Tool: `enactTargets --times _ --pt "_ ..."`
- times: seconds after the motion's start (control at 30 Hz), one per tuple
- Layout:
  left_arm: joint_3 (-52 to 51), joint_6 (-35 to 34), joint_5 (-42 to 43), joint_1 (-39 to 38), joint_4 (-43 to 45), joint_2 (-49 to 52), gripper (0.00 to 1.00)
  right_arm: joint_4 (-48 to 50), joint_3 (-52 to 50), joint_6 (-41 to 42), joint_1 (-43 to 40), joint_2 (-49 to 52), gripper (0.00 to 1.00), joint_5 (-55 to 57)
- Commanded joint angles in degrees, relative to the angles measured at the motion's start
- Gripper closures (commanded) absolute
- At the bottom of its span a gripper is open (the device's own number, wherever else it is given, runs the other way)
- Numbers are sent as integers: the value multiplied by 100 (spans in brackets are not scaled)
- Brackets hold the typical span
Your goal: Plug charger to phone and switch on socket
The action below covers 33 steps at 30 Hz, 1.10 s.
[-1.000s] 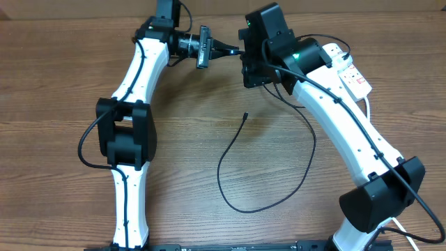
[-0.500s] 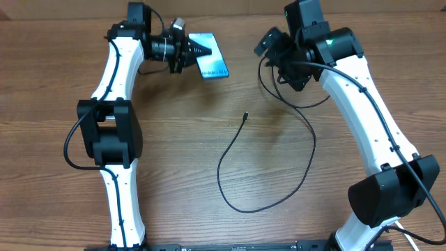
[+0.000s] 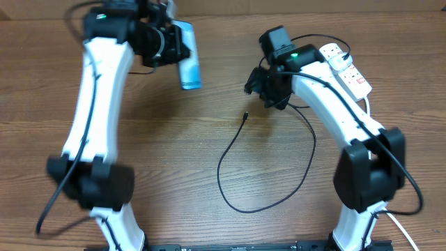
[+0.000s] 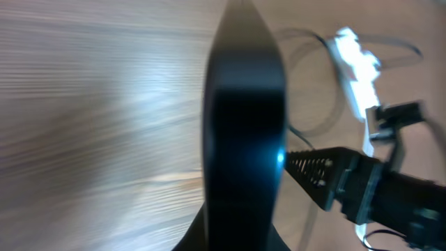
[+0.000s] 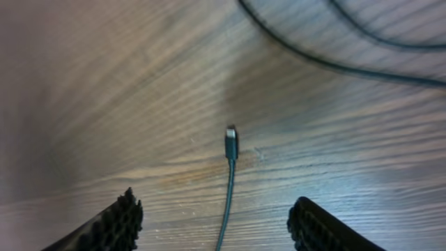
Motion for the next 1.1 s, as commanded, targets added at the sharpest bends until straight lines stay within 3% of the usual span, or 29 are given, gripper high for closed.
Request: enactTargets --times 0.0,0.3,1.07 --pt "107 -529 -2013 46 -317 -450 96 -52 -31 -149 264 407 37 -133" --pt "94 -540 -2260 44 -846 -372 96 -238 -37 46 404 966 50 35" --pt "94 -540 -2216 42 -872 -372 96 63 -42 24 498 1397 69 0"
